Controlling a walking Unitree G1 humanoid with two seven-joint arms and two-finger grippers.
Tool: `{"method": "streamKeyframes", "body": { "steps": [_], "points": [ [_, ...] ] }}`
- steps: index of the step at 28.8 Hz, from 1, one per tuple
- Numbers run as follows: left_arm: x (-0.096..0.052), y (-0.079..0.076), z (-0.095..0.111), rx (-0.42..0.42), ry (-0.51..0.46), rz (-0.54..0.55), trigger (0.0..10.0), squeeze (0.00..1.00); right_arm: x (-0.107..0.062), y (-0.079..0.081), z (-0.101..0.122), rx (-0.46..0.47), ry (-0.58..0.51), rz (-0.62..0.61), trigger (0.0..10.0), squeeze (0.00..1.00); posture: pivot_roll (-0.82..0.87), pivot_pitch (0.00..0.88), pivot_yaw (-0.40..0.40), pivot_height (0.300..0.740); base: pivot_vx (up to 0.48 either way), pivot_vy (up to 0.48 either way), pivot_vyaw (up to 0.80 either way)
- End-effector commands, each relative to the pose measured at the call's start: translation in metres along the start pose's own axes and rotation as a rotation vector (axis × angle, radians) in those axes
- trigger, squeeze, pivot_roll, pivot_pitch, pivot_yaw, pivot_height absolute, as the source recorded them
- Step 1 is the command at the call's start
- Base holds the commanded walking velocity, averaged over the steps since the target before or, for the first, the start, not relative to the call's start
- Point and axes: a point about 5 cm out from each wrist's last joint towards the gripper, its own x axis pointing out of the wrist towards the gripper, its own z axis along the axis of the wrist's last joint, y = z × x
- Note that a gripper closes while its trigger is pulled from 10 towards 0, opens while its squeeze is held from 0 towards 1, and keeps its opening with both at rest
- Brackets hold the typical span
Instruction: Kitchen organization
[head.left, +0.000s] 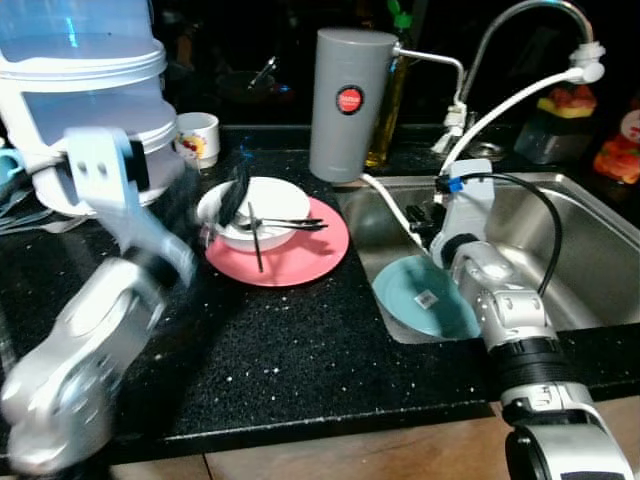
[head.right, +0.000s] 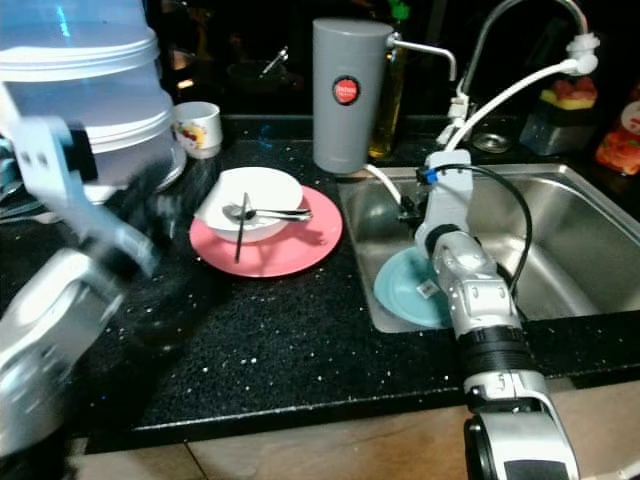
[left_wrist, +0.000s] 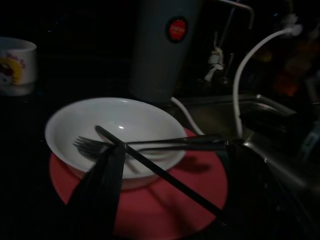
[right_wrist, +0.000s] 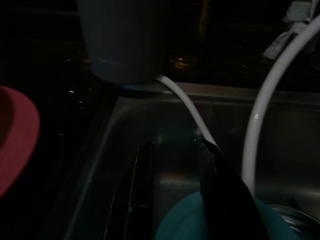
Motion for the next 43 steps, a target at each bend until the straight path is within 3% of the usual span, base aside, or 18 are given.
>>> {"method": "streamKeyframes", "body": {
  "steps": [1,4,8,12,13,15,19,28,36,43],
  "points": [
    [-0.007,-0.001,-0.003,-0.06,0.042,-0.005,10.0,0.0,0.0,0.0,0.0,0.023,-0.015,-0.001,10.0,0.0,0.02,0.063,-0.032,0.74,0.0,0.0,0.0],
    [-0.008,0.003,-0.005,-0.124,0.037,0.016,10.0,0.0,0.001,0.002,-0.001,0.026,-0.014,0.002,10.0,0.0,0.02,0.064,-0.036,0.74,0.0,0.0,0.0],
    [-0.006,0.01,-0.011,-0.435,-0.051,0.064,10.0,0.0,0.001,0.004,0.0,0.032,-0.018,0.011,10.0,0.0,0.02,0.063,-0.035,0.74,0.0,0.0,0.0],
    [-0.006,0.012,-0.011,-0.502,-0.071,0.075,10.0,0.0,0.001,0.004,0.0,0.034,-0.019,0.012,10.0,0.0,0.02,0.059,-0.034,0.74,0.0,0.0,0.0],
    [-0.007,0.015,-0.013,-0.578,-0.069,0.068,10.0,0.0,0.0,0.003,0.001,0.034,-0.022,0.012,10.0,0.0,0.01,0.055,-0.033,0.74,0.0,0.0,0.0],
    [-0.007,0.015,-0.013,-0.578,-0.069,0.068,10.0,0.0,0.0,0.003,0.001,0.034,-0.022,0.012,10.0,0.0,0.01,0.055,-0.033,0.74,0.0,0.0,0.0],
    [-0.007,0.015,-0.02,-0.684,-0.014,0.055,10.0,0.0,0.0,0.003,0.001,0.033,-0.022,0.013,10.0,0.0,0.01,0.044,-0.033,0.74,0.0,0.0,0.0],
    [0.004,0.024,-0.042,-0.755,0.134,0.119,10.0,0.0,0.002,0.006,0.002,0.037,-0.028,0.024,10.0,0.0,0.01,0.027,-0.038,0.74,0.0,0.0,0.0],
    [0.017,0.031,-0.039,-0.803,0.111,0.101,10.0,0.0,0.002,0.007,0.005,0.039,-0.036,0.028,10.0,0.0,0.01,0.028,-0.034,0.74,0.0,0.0,0.0],
    [0.028,0.02,-0.024,-0.844,0.064,-0.032,10.0,0.0,0.001,0.005,0.004,0.037,-0.035,0.025,10.0,0.0,0.0,0.039,-0.029,0.74,0.0,0.0,0.0]
  ]
}}
